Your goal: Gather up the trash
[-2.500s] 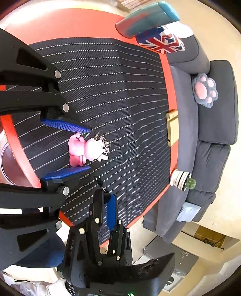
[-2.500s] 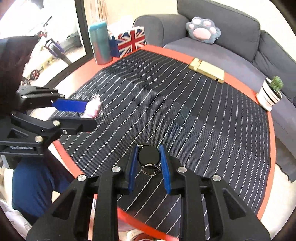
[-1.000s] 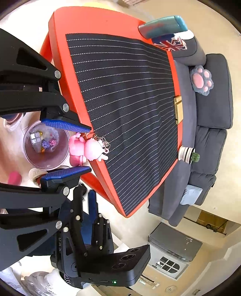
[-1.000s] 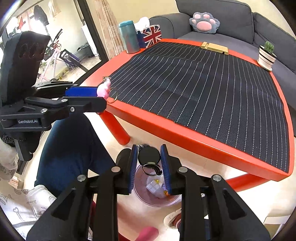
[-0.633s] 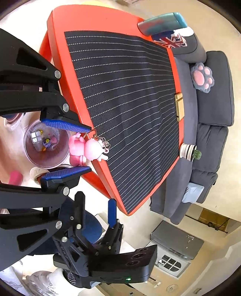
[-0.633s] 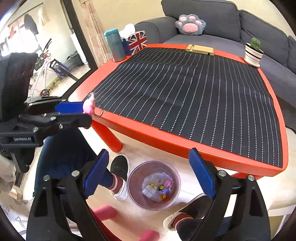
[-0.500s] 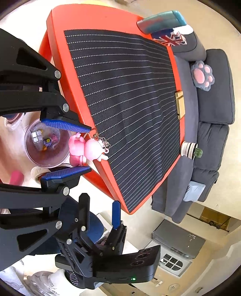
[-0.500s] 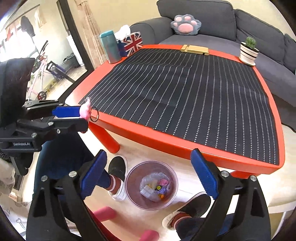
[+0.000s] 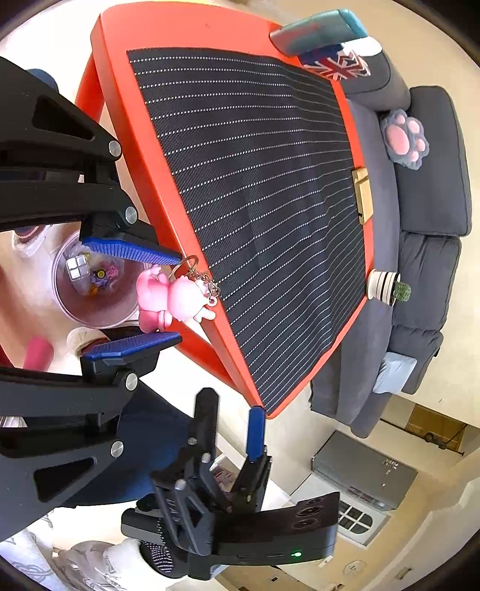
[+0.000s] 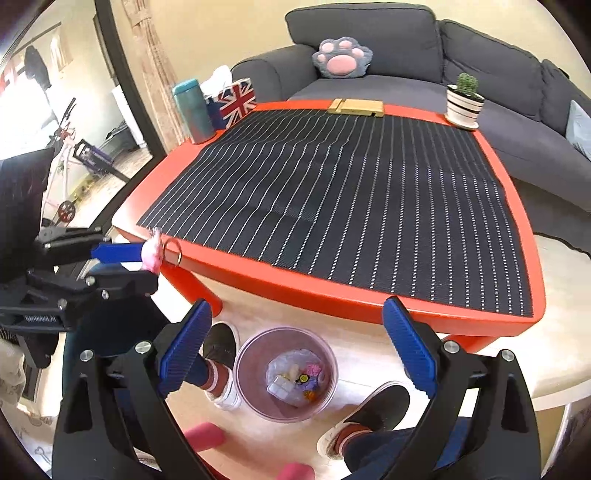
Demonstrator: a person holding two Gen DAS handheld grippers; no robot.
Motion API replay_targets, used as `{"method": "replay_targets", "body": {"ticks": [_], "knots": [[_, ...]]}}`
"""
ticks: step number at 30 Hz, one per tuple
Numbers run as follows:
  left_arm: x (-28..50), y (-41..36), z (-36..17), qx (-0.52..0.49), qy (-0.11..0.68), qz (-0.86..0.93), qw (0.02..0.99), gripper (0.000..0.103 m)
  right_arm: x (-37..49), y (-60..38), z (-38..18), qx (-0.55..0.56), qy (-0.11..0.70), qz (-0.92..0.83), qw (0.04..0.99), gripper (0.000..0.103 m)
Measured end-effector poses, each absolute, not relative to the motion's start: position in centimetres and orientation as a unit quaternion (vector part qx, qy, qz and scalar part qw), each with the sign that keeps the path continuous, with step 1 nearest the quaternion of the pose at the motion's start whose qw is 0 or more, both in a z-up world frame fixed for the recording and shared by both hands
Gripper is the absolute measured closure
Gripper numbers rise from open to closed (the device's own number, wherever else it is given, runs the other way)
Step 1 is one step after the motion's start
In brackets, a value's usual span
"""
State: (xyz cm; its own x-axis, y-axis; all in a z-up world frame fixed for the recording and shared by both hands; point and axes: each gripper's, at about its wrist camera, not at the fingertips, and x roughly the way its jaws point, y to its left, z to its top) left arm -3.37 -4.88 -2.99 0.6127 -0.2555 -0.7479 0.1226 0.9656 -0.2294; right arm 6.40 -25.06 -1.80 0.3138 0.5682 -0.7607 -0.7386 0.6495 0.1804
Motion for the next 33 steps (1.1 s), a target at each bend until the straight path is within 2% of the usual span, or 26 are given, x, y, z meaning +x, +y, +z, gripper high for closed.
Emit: {"method": "replay_targets", "body": {"ticks": [9, 10, 11, 12, 13, 19, 33], "knots": [[-3.1, -5.4, -2.8, -0.077, 0.424, -0.118, 0.894, 0.064, 7.1, -25.8, -1.3, -0.084, 0.420, 0.401, 0.810, 0.011], [-3.0, -5.4, -2.8, -0.081, 0.424, -0.119, 0.894, 0.050, 7.2, -25.8, -1.2, -0.082, 0.420, 0.401, 0.810, 0.011], [-3.0, -5.2, -2.8, -0.085, 0.421, -0.118, 0.895, 0.027, 7.3, -25.8, -1.2, -0.079, 0.420, 0.400, 0.810, 0.011], [-3.0, -5.0, -2.8, -0.090, 0.415, -0.115, 0.898, 0.016, 7.4, -25.8, -1.2, -0.078, 0.420, 0.400, 0.811, 0.011], [-3.0, -4.8, -2.7, -0.097, 0.411, -0.112, 0.900, 0.013, 7.4, -25.8, -1.2, -0.077, 0.420, 0.399, 0.811, 0.011], [-2.9, -4.1, -2.6, -0.107, 0.409, -0.092, 0.902, 0.009, 7.6, -25.9, -1.3, -0.072, 0.423, 0.396, 0.812, 0.007], [-3.2, -2.5, -2.3, -0.121, 0.398, -0.057, 0.908, 0.008, 7.2, -24.7, -1.0, -0.093, 0.417, 0.390, 0.816, 0.007]]}}
